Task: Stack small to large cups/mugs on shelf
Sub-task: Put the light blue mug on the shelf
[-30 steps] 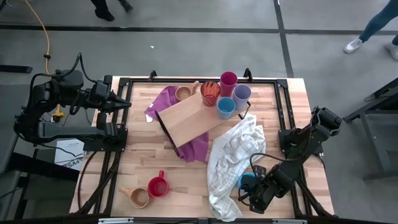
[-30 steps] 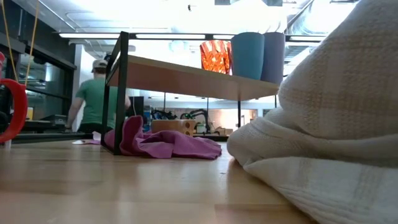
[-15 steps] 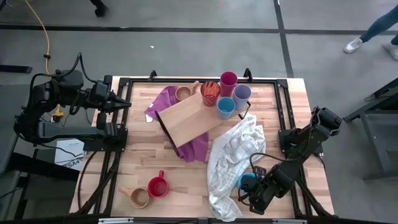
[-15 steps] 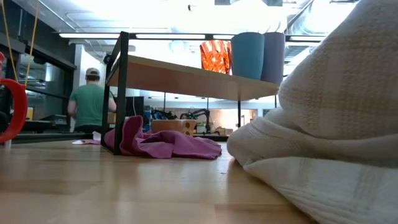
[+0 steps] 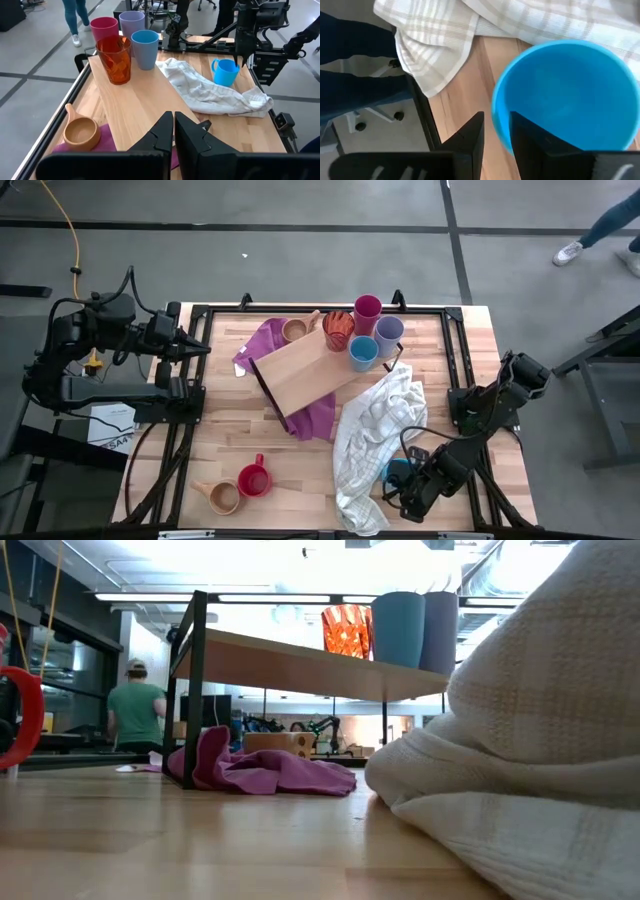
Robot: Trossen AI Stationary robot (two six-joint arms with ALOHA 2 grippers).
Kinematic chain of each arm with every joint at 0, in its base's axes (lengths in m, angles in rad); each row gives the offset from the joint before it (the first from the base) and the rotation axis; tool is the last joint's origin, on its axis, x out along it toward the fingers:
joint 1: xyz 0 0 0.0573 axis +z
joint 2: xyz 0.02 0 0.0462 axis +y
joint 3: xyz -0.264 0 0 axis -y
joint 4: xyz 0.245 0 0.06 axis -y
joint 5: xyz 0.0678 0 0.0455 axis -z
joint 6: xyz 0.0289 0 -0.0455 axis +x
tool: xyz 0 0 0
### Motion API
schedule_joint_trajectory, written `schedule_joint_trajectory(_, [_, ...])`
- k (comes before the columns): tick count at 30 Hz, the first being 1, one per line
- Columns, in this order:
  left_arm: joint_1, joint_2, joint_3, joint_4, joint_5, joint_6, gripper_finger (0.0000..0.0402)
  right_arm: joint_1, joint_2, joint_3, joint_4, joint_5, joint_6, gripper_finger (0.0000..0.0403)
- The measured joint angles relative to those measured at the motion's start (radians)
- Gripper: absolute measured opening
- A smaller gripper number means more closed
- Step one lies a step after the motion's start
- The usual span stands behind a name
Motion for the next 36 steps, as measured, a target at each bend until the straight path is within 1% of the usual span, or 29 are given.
schedule_joint_trajectory(6, [0.000,0.000,0.000,0.000,0.000,0.010,0.0005,0.000,0.009,0.000,0.005,0.001,-0.001,0.0083])
schedule_joint_trajectory(12, [0.000,0.000,0.000,0.000,0.000,0.012,0.0005,-0.001,0.043,0.000,0.033,-0.023,-0.011,0.0083])
schedule_joint_trajectory(18, [0.000,0.000,0.000,0.000,0.000,0.012,0.0005,-0.004,0.053,-0.001,0.032,-0.004,0.007,0.0080])
schedule_joint_trajectory(21, [0.000,0.000,0.000,0.000,0.000,0.013,0.0005,-0.006,0.053,-0.001,0.025,-0.001,0.007,0.0067])
schedule_joint_trajectory(31, [0.000,0.000,0.000,-0.001,0.000,0.019,0.0005,-0.006,0.051,-0.001,0.012,0.007,0.007,0.0007])
schedule_joint_trajectory(36, [0.000,0.000,0.000,-0.002,0.000,0.019,0.0005,-0.006,0.050,-0.001,0.011,0.014,0.008,0.0005])
